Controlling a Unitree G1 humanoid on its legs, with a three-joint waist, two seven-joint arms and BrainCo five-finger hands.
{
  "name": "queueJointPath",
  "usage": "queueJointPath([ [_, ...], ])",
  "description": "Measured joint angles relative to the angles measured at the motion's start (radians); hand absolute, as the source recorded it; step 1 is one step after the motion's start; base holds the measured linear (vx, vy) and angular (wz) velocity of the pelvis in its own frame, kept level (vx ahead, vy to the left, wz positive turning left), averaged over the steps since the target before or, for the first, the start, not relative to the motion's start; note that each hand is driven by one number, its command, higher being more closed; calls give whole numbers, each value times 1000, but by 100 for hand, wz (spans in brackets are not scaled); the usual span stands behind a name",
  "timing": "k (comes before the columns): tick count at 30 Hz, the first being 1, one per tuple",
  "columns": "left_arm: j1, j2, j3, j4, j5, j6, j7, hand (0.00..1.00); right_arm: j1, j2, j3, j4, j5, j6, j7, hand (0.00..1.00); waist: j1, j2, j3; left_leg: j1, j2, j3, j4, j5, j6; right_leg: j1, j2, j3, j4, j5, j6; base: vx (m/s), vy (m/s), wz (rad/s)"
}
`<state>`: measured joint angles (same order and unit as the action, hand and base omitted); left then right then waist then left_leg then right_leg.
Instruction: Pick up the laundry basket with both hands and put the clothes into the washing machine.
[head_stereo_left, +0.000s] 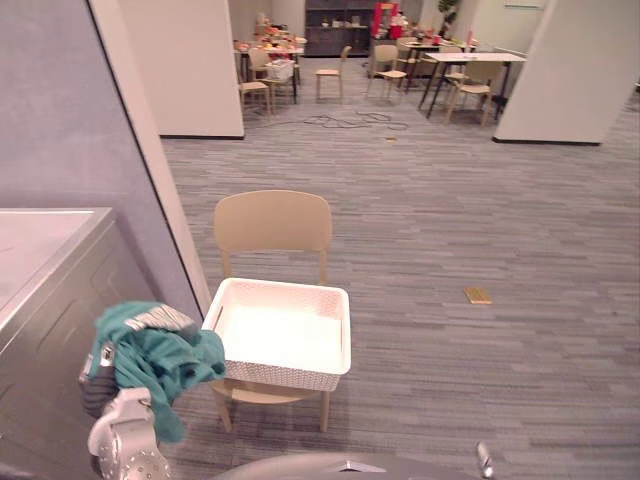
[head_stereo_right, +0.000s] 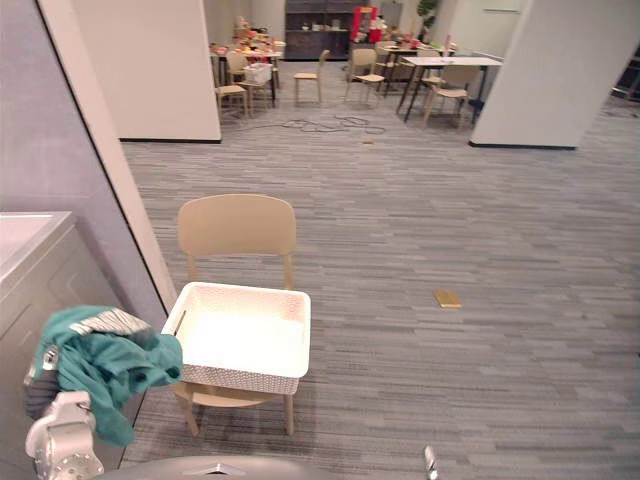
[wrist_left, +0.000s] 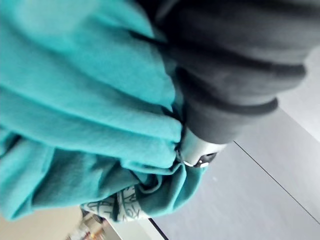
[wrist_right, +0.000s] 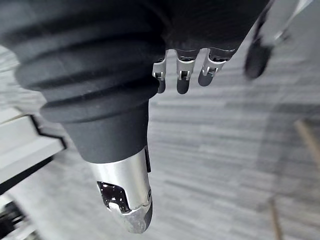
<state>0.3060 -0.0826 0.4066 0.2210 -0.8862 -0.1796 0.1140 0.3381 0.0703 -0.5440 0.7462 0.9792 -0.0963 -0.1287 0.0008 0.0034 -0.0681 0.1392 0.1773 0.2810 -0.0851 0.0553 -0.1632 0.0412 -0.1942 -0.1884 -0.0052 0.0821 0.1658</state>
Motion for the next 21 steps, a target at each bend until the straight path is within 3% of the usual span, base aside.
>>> queueJointPath([
  [3,8,1,-25,134,-5,38,-13,100,-23,0,10,144,5,36,-1,0,9,-9,5,-5,-2,-14,0,1,0,16,-6,-26,-3,-7,3,-10,3,27],
  [6,30,-2,-61,156,32,60,-21,100,-38,1,11,181,-4,50,-5,0,17,-21,7,-8,-7,-35,0,3,1,24,-15,-45,11,-17,8,12,13,23],
  [10,23,-1,-60,156,45,59,-20,100,-96,3,35,214,-3,29,-16,0,20,-32,28,-35,5,-55,18,6,0,-21,-19,-51,106,-64,3,34,-25,13],
  [14,12,0,-58,163,46,55,-20,100,-157,-13,141,213,-50,12,-12,0,30,-44,103,-113,49,-101,164,-35,-10,-53,-6,-81,217,-127,-19,-24,-67,23],
  [17,-18,4,-86,181,46,56,-20,100,-197,-43,210,211,-123,12,7,0,31,-38,113,-197,48,-175,166,5,-1,-119,-22,-156,313,-178,-29,8,-89,68],
  [18,-30,4,-95,183,46,56,-20,100,-208,-47,213,211,-126,13,16,0,33,-37,122,-209,41,-187,163,19,11,-126,-33,-177,333,-192,-34,-51,-71,127],
  [19,-62,5,-122,182,46,56,-19,100,-235,-54,220,211,-132,11,15,0,25,-29,147,-240,22,-184,122,27,135,-123,-71,-255,380,-230,-40,-75,-68,120],
  [20,-66,5,-126,182,46,56,-19,100,-239,-54,220,210,-131,8,13,0,24,-28,148,-242,26,-161,112,21,165,-118,-76,-268,379,-232,-44,-101,-61,154],
  [21,-78,4,-134,182,46,56,-18,100,-252,-47,221,206,-119,5,13,0,20,-43,149,-238,34,-59,92,-73,233,-101,-101,-315,342,-221,-57,-28,-1,92],
])
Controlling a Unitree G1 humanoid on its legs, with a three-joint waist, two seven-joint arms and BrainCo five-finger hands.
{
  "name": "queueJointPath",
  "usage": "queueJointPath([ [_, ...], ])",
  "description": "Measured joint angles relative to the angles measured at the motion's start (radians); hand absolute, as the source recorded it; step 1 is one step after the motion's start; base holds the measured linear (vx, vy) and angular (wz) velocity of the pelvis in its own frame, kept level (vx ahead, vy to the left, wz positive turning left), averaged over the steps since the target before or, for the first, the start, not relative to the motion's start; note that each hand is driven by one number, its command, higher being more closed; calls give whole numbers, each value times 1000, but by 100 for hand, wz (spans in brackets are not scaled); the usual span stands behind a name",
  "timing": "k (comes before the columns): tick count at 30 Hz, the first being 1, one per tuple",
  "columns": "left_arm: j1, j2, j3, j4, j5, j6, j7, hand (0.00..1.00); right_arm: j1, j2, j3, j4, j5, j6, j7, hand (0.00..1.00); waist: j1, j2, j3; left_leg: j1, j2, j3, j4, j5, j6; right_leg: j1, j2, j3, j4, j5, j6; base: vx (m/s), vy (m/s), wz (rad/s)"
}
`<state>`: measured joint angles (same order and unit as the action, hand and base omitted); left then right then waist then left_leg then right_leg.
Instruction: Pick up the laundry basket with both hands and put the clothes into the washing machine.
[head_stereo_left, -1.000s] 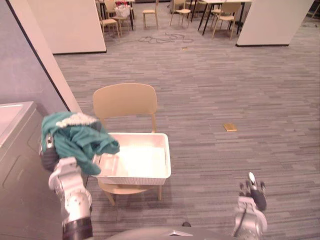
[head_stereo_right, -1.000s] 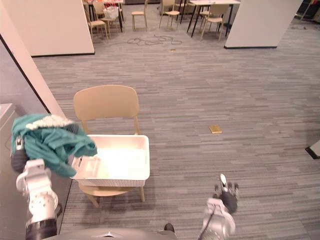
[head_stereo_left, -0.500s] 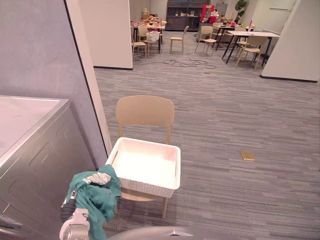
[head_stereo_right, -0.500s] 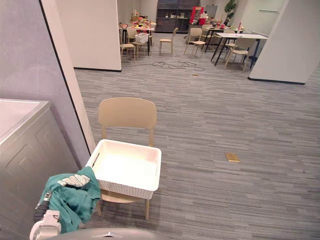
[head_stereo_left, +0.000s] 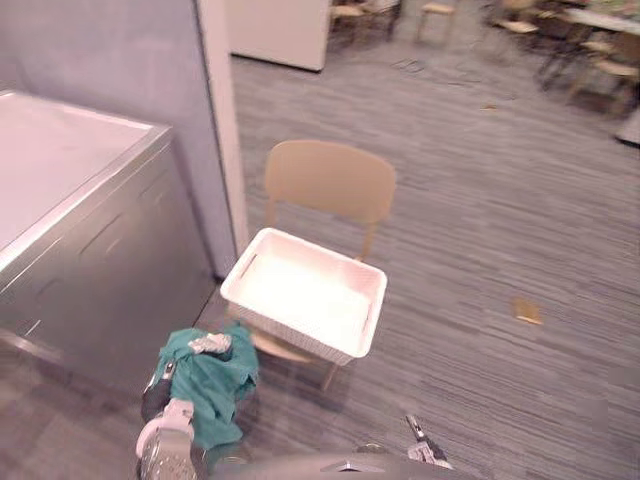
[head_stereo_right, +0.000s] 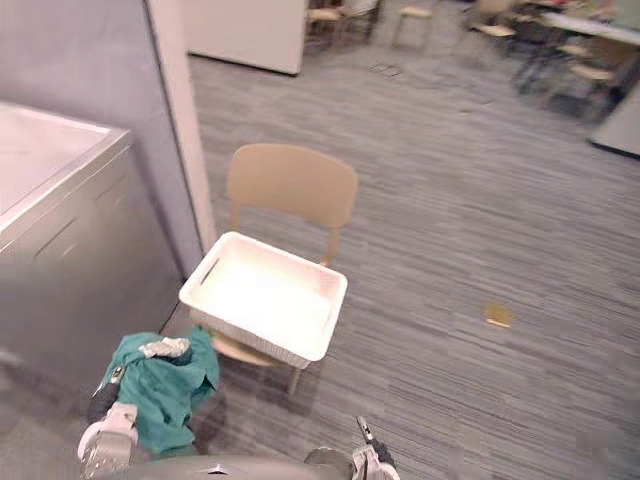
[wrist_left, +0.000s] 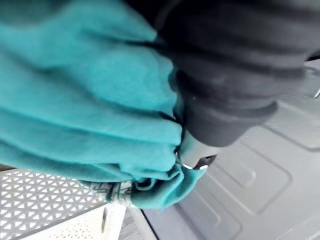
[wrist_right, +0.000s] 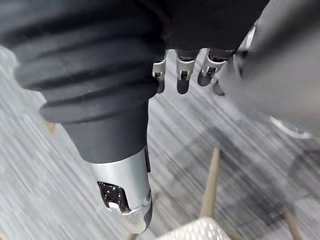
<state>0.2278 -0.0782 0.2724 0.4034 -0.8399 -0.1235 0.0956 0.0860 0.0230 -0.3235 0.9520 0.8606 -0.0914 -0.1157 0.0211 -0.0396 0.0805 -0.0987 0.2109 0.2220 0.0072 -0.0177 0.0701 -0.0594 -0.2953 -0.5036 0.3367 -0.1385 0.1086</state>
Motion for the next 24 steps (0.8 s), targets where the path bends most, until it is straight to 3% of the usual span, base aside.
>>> queueJointPath([
  [1,-15,1,-2,-5,0,-3,1,100,-12,5,0,-7,3,-1,1,0,2,-18,13,-10,9,30,53,-7,-12,9,-20,-23,-5,6,-6,-36,19,102],
  [2,-26,8,-24,-11,1,-6,2,100,-32,6,7,-39,9,-3,2,0,15,8,36,-55,47,30,257,0,-25,15,-37,-57,5,19,-5,-37,21,77],
  [3,-27,1,-47,-11,4,-6,3,100,-37,6,6,-58,17,-13,3,0,6,28,38,-66,73,24,341,-18,-44,29,-40,-90,4,22,-3,-59,5,74],
  [5,-40,9,-73,-15,25,-6,2,100,-35,8,4,-67,46,-14,3,0,-8,46,37,-35,107,24,398,-41,-69,69,-64,-150,3,30,11,-14,88,96],
  [7,-60,8,-101,-14,40,-6,2,100,-32,6,-9,-62,56,-21,2,0,-22,47,36,-2,145,23,379,-32,-82,93,-86,-204,4,45,34,46,219,101],
  [8,-70,8,-123,-10,45,-6,1,100,-42,2,-25,-54,58,-27,0,0,-28,56,30,15,159,14,322,-18,-128,88,-95,-230,11,59,56,65,333,88],
  [9,-89,1,-126,7,59,-5,1,100,-58,-5,-47,-14,69,-32,-2,0,-30,57,26,18,128,-5,272,-52,-214,82,-104,-243,10,84,61,55,359,81],
  [10,-98,1,-122,13,59,-5,3,100,-67,-1,-53,8,79,-31,-3,0,-32,40,29,11,114,-9,263,-50,-250,82,-113,-248,-1,101,51,26,388,61],
  [12,-87,24,-120,17,59,-5,4,100,-76,30,-52,36,83,-31,-5,0,-24,0,33,-5,74,-29,264,-53,-265,104,-121,-248,-68,177,39,11,359,47],
  [13,-73,36,-124,19,61,-4,5,100,-77,35,-52,57,87,-31,-7,0,-16,-14,28,-4,55,-44,286,-78,-268,151,-122,-248,-115,243,41,16,312,46],
  [15,-67,47,-131,14,61,-4,2,100,-76,34,-51,68,88,-31,-10,0,-6,-14,26,-8,39,-57,312,-103,-262,170,-130,-248,-135,273,43,-8,234,34],
  [17,-58,56,-148,-3,68,-6,-8,100,-80,14,-44,87,86,-21,-18,0,9,-3,21,-69,0,-72,390,-157,-234,177,-175,-250,-132,288,49,-75,241,35],
  [18,-55,56,-162,-2,80,-4,-15,100,-85,-10,-49,94,84,-11,-17,0,11,1,18,-101,-41,-85,419,-191,-211,169,-223,-253,-102,301,31,-117,279,46],
  [19,-51,53,-171,-1,92,-3,-16,100,-88,-26,-56,94,81,-10,-17,0,7,11,18,-109,-65,-91,420,-193,-203,161,-249,-254,-82,321,3,-120,363,75],
  [20,-44,42,-191,-1,121,0,-16,100,-88,-53,-86,93,75,-9,-17,0,-4,34,25,-109,-110,-116,400,-179,-174,160,-289,-253,-46,398,-100,-7,324,105],
  [21,-38,39,-220,-1,145,3,-18,100,-76,-80,-133,89,72,-7,-21,0,-8,54,20,-78,-153,-142,357,-159,-142,159,-314,-213,-22,510,-242,47,320,112],
  [22,-36,37,-236,-3,156,3,-21,100,-62,-86,-147,84,71,-8,-26,0,-6,64,24,-53,-165,-149,333,-146,-125,154,-318,-152,-3,544,-235,96,269,98],
  [23,-33,44,-240,-11,171,-2,-24,100,-55,-77,-170,76,48,-11,-26,0,2,81,28,-14,-169,-178,307,-133,-105,109,-268,28,128,436,-224,99,193,66],
  [24,-36,55,-235,-11,179,-8,-24,100,-55,-51,-169,60,32,-6,-24,0,-2,68,34,11,-170,-195,283,-120,-85,39,-152,175,288,200,-180,76,154,55],
])
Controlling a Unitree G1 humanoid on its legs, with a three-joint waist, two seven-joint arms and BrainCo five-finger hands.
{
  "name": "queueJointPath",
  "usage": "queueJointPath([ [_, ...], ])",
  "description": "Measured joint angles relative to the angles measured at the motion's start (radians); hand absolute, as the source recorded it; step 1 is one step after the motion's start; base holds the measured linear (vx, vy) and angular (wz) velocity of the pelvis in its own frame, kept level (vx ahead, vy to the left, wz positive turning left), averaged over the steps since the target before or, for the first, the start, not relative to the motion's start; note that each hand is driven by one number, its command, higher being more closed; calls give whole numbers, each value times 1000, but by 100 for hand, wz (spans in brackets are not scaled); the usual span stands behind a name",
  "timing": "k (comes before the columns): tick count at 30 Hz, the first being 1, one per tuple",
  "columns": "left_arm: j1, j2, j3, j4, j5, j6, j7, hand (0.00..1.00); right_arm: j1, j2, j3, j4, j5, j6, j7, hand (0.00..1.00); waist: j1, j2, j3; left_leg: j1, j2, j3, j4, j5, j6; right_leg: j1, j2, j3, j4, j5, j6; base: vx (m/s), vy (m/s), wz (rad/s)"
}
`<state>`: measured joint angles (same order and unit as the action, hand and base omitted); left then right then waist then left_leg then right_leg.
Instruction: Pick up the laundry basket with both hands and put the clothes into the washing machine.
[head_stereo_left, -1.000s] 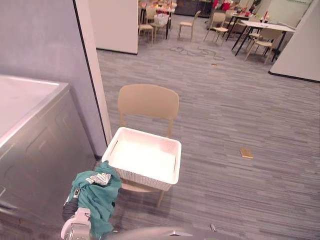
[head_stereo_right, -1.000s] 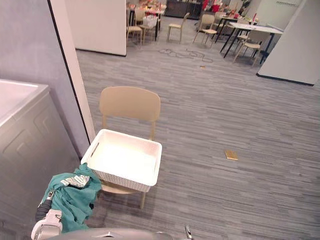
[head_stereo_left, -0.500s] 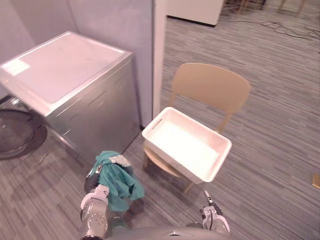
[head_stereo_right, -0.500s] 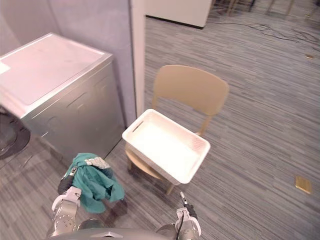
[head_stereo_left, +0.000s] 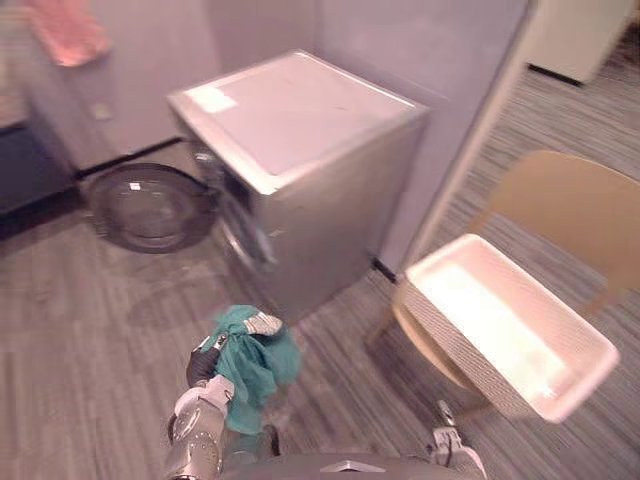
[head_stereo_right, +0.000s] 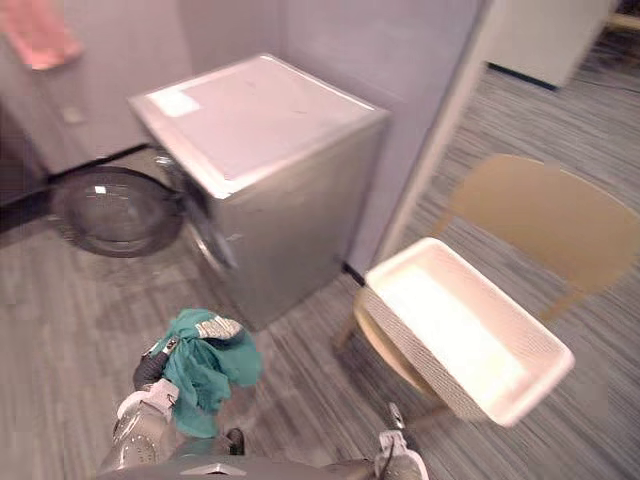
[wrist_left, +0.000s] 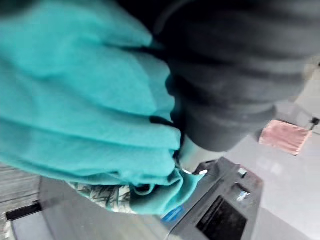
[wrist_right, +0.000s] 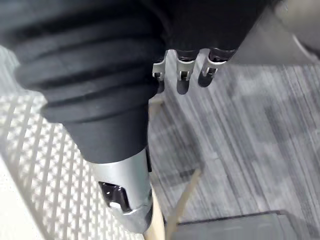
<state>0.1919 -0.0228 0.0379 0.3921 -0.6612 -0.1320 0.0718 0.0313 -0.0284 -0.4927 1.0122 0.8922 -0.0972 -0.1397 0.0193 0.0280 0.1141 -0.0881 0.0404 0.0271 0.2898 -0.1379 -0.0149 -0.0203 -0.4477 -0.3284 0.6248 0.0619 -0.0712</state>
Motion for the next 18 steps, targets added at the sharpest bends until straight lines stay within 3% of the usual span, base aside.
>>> queueJointPath([
  [1,-2,7,-1,-4,3,1,0,100,1,20,0,-1,0,7,0,0,-2,-21,1,10,-4,-5,-15,4,6,-36,62,53,68,-77,7,37,102,43],
  [2,-2,15,-4,-19,17,1,-1,100,8,67,1,3,1,21,0,0,-6,-75,7,25,-22,-11,-47,4,6,-96,174,111,146,-195,18,13,34,51],
  [3,-4,12,-29,-17,18,5,-4,100,16,92,-1,-3,4,21,0,0,-17,-111,12,33,-46,-23,-74,3,6,-119,251,108,114,-276,16,34,9,59],
  [4,0,14,-47,-17,18,8,-10,100,31,102,0,-1,4,22,0,0,-23,-127,8,33,-72,-20,-83,2,8,-115,275,111,33,-320,15,134,12,84],
  [5,-6,-7,-69,-23,19,14,-24,100,64,94,-3,21,5,34,4,0,-45,-168,-2,-33,-85,51,101,-53,42,-100,289,130,-100,-403,68,213,67,111],
  [6,-2,-40,-112,-18,19,31,-27,100,107,76,-4,12,3,32,5,0,-69,-90,13,-29,-25,81,183,-157,29,-77,301,68,-67,-426,90,211,85,91],
  [7,-1,-36,-121,-17,22,37,-38,100,124,76,-2,11,3,31,5,0,-59,-78,30,-16,-32,79,180,-170,32,-82,298,85,-19,-432,99,174,45,43],
  [8,-5,-48,-102,-9,27,43,-36,100,144,79,-9,7,5,34,5,0,-57,-76,42,38,-31,63,151,-171,34,-90,316,129,19,-446,77,111,-5,1],
  [10,-23,-46,-98,-1,29,42,-37,100,183,80,22,-1,3,32,3,0,-79,-35,38,71,-3,27,103,-168,17,-120,382,163,-43,-444,69,147,-49,40],
  [12,-51,-44,-114,11,29,42,-51,100,216,90,76,-11,4,31,2,0,-94,-60,18,80,-9,-19,104,-188,-13,-107,390,173,-132,-335,77,274,-178,81],
  [14,-37,-41,-164,11,29,45,-58,100,220,64,88,-15,3,27,2,0,-100,-36,-25,74,19,-44,168,-214,-26,-68,412,130,-164,-351,71,377,-171,48],
  [15,-38,-40,-187,10,28,45,-64,100,199,53,82,-18,3,11,1,0,-103,-15,-23,9,35,-38,368,-209,-50,-37,426,113,-177,-361,61,339,-69,17],
  [16,-38,-40,-194,10,27,47,-64,100,188,48,78,-22,3,10,1,0,-104,-7,-19,-21,45,-35,454,-184,-87,-14,433,110,-186,-362,59,330,-47,24],
  [17,-37,-40,-195,9,27,53,-65,100,179,43,81,-44,3,12,-1,0,-104,4,-12,-91,71,-38,642,-79,-189,46,444,104,-221,-362,59,345,-12,5],
  [18,-32,-40,-187,2,27,53,-64,100,175,41,97,-69,4,10,-1,0,-97,2,6,-170,103,-19,827,26,-224,118,454,112,-257,-362,58,330,6,-10],
])
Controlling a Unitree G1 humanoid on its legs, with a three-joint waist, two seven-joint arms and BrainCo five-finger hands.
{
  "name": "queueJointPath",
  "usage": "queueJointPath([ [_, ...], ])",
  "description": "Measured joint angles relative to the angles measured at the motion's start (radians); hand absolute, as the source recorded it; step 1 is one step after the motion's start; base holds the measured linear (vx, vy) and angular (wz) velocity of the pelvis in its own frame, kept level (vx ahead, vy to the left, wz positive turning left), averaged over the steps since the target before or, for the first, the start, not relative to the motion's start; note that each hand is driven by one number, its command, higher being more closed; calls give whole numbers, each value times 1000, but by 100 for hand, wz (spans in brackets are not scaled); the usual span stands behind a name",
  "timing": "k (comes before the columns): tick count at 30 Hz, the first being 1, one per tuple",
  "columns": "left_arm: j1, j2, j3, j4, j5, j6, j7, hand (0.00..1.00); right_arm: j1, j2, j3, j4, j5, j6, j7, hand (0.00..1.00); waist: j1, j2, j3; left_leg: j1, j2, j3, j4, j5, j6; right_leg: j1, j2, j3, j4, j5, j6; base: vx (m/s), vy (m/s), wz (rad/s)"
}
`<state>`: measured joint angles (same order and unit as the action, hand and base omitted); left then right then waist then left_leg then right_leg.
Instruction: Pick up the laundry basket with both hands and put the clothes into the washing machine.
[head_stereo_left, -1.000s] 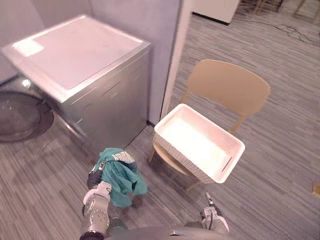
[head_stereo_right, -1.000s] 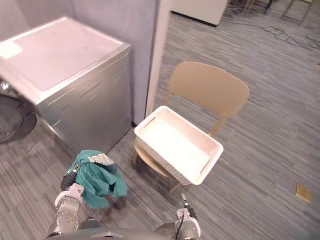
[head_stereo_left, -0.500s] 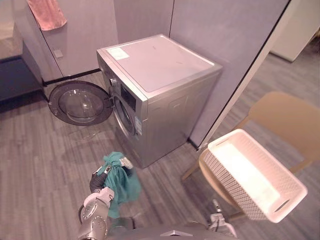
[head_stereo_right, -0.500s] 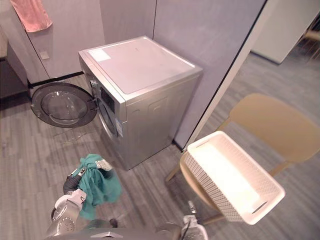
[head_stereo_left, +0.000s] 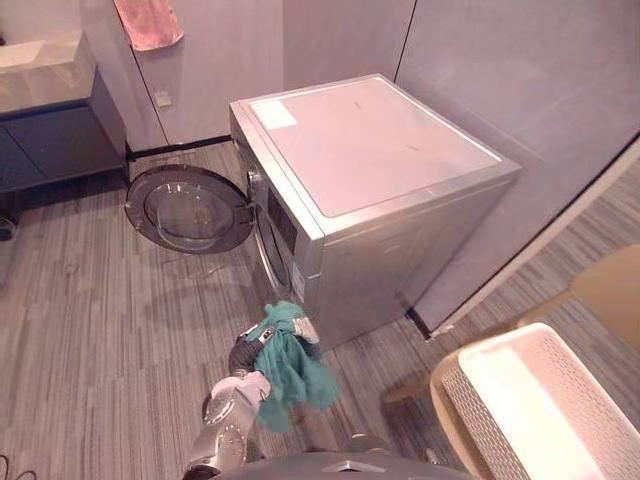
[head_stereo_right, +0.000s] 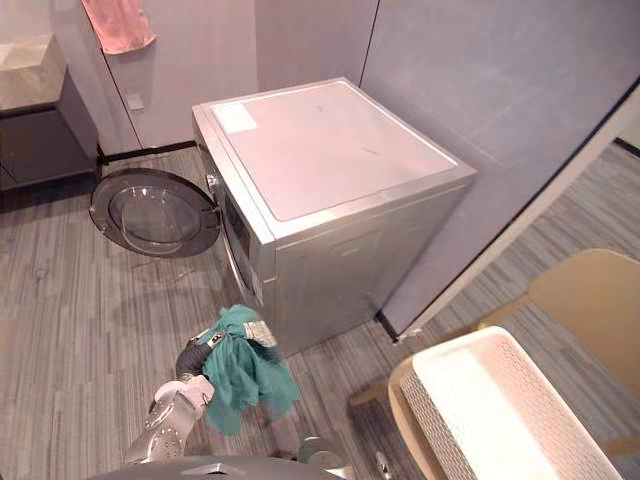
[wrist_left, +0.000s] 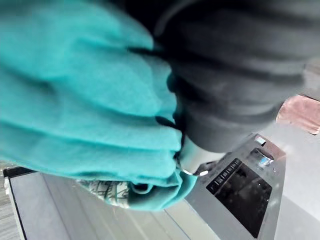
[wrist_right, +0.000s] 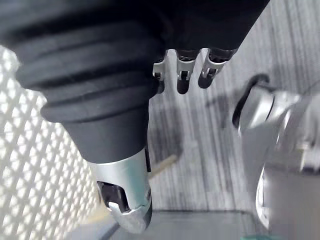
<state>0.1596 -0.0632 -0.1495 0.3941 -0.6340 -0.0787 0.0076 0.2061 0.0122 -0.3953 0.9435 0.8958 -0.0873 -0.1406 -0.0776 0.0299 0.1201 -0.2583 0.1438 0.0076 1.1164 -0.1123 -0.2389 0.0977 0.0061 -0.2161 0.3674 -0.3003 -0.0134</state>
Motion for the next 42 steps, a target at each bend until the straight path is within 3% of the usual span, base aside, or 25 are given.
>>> queueJointPath([
  [2,27,-4,24,-32,0,0,1,100,-20,-8,32,-25,1,-4,-2,0,28,6,1,-65,56,70,111,-16,60,69,-8,48,-40,0,0,320,65,-68],
  [4,34,-5,53,-53,0,0,5,100,-47,-13,81,-42,2,-6,-2,0,46,-1,-2,-116,136,131,26,-39,136,112,-33,79,-84,4,10,279,124,-86],
  [5,34,-5,67,-58,-2,-1,9,100,-63,-9,101,-55,2,-5,-2,0,60,-13,-8,-140,180,130,-131,-33,172,115,-55,110,-93,4,34,366,259,-85],
  [7,41,-6,74,-58,-8,-3,15,100,-94,3,107,-63,2,-10,-5,0,72,-29,-12,-137,200,32,-441,-8,183,105,-94,169,-88,-13,70,346,336,-84],
  [9,69,-1,71,-49,-13,-3,28,100,-110,16,69,-46,0,-18,-15,0,78,-41,-27,-95,195,-165,-737,47,164,78,-160,246,-60,-64,146,385,576,-81],
  [11,75,0,68,4,-12,0,33,100,-111,3,16,-1,0,-18,-17,0,83,-32,-57,-82,185,-183,-729,70,129,89,-216,297,-80,-107,199,417,714,-67],
  [12,77,15,62,42,-10,9,33,100,-109,-3,-37,47,-1,-17,-18,0,65,-38,-85,-83,162,-135,-682,44,-15,113,-260,321,-72,-101,211,448,767,-31],
  [13,71,36,75,59,-11,12,37,100,-106,24,-66,68,0,-12,-23,0,54,-80,-97,-86,109,-116,-652,26,0,98,-307,335,-42,-73,200,436,695,6],
  [14,74,59,82,61,-9,13,45,100,-88,60,-103,78,0,-8,-24,0,44,-106,-117,-86,70,-97,-646,9,-1,56,-335,348,16,38,173,398,638,10],
  [15,62,70,72,60,1,11,44,100,-92,60,-126,100,-2,-3,-20,0,45,-115,-123,-63,53,-72,-668,-3,18,-6,-341,370,86,185,104,390,601,-11],
  [17,57,81,67,56,27,6,42,100,-103,64,-138,98,-6,-2,-19,0,42,-112,-124,10,45,3,-727,-4,70,-103,-364,340,207,338,3,320,493,-52],
  [18,57,84,71,55,31,4,43,100,-105,64,-139,96,-15,-2,-16,0,39,-108,-123,59,40,46,-766,0,90,-146,-372,293,274,317,-9,355,557,-101],
  [19,58,84,74,48,34,-4,44,100,-104,60,-138,94,-39,-7,-14,0,38,-97,-119,150,34,122,-845,14,113,-205,-372,167,360,249,6,239,410,-101],
  [21,59,84,77,39,39,-12,45,100,-103,57,-136,94,-40,-1,-14,0,40,-90,-115,215,30,179,-897,20,125,-241,-348,77,404,199,20,127,238,-105],
  [23,56,81,89,35,39,-20,45,100,-101,51,-131,92,-40,5,-11,0,35,-82,-113,273,23,279,-937,9,140,-279,-272,-51,415,113,48,62,100,-132],
  [24,52,78,91,40,38,-21,44,100,-104,49,-125,93,-40,5,-4,0,26,-78,-115,285,21,321,-943,-6,144,-279,-221,-105,344,71,49,39,35,-98],
  [26,34,51,99,76,38,-20,42,100,-90,42,-121,95,-40,8,0,0,21,-58,-109,315,8,364,-984,9,137,-191,-186,-152,146,34,37,101,26,-90],
  [29,-22,5,94,131,28,-13,42,100,-95,15,-118,91,-39,4,0,0,8,-15,-80,353,6,412,-1055,64,136,-164,-139,-134,21,65,32,86,20,-49],
  [31,-21,-2,92,131,19,-8,37,100,-96,18,-102,92,-38,4,0,0,17,-24,-73,360,24,435,-999,61,136,-134,-124,-112,-19,69,30,32,-29,-33],
  [32,-18,-2,93,126,8,-7,39,100,-94,19,-58,91,-38,4,1,0,25,-45,-65,327,50,437,-856,43,140,-103,-122,-89,-47,69,31,-16,-105,-42],
  [34,-13,-3,82,101,-14,-4,41,100,-96,6,6,77,-38,2,1,0,43,-45,-48,231,125,407,-548,44,163,-61,-111,-56,-65,70,29,-35,-97,-58],
  [35,-2,-2,68,68,-27,-4,40,100,-93,-10,37,53,-38,2,1,0,54,-32,-39,162,159,346,-374,86,187,-52,-97,-21,-63,66,23,-9,53,-94],
  [37,19,-4,67,27,-31,-4,32,100,-107,-31,65,45,-39,0,1,0,63,-5,-38,86,156,244,-231,66,195,-51,-96,51,-64,61,28,37,153,-107],
  [39,22,4,67,16,-32,-4,32,100,-116,-37,66,55,-39,2,1,0,65,-3,-38,51,142,183,-268,16,193,-64,-108,103,-70,67,44,83,191,-84],
  [42,23,6,69,58,-31,-1,32,100,-116,-37,52,76,-39,3,1,0,61,-5,-39,65,148,25,-542,12,199,-87,-119,190,-72,68,86,180,370,-79],
])
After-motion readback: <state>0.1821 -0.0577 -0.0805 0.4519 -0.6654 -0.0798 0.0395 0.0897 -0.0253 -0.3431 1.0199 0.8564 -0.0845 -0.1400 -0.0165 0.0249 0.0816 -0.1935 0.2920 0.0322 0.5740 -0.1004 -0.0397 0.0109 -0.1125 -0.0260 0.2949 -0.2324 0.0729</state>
